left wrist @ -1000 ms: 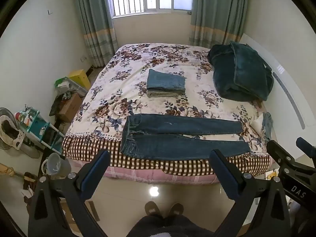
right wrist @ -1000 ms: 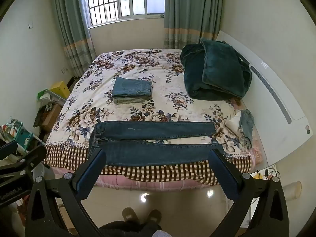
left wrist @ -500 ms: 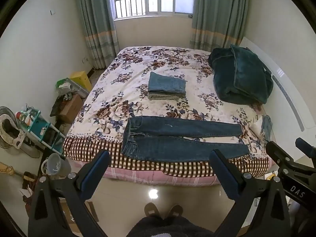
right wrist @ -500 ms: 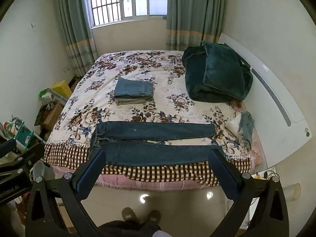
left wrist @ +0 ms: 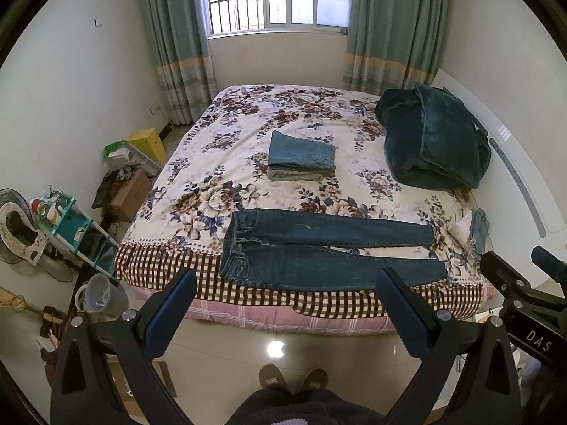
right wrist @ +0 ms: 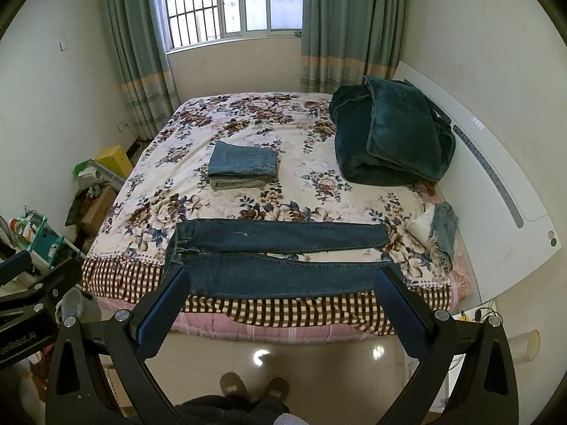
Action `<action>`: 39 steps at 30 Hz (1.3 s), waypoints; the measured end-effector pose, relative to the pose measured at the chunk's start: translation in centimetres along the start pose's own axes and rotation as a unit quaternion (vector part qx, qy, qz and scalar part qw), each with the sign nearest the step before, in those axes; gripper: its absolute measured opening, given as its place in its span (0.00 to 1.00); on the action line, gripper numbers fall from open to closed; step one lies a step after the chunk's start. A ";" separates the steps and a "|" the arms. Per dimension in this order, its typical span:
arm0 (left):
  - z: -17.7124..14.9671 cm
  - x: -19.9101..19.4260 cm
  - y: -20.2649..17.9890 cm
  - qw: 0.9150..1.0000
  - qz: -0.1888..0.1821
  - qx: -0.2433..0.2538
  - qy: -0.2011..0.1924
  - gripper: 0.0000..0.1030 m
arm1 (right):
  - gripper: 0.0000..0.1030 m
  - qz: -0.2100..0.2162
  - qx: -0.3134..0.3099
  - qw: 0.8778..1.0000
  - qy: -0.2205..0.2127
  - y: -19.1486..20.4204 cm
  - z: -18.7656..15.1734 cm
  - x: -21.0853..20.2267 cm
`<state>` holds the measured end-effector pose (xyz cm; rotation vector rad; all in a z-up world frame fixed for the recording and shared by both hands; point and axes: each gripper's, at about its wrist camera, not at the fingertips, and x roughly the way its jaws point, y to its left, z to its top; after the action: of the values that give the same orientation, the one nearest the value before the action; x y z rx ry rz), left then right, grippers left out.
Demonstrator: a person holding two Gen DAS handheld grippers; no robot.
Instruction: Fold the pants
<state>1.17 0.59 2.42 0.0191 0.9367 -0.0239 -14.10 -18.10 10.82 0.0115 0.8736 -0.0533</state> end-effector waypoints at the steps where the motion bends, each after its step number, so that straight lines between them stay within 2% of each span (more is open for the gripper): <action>1: -0.3 0.1 -0.1 1.000 -0.001 0.000 -0.001 1.00 | 1.00 0.000 0.000 1.000 0.000 0.1 0.1 -0.1; 12: 0.0 -0.3 0.1 1.000 -0.001 0.000 -0.003 1.00 | 1.00 0.004 0.003 1.000 0.000 1.7 1.5 -1.4; 28: -0.6 -0.2 -0.1 1.000 -0.001 -0.001 -0.007 1.00 | 1.00 0.005 0.002 1.000 -0.003 1.2 1.1 -1.3; 39: 1.7 -2.1 0.5 1.000 0.000 -0.003 -0.009 1.00 | 1.00 0.008 0.002 1.000 -0.004 0.7 0.9 -1.3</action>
<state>1.32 1.12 5.08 0.0129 0.9189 -0.0205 -14.22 -17.40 12.33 0.0222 0.8658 -0.0410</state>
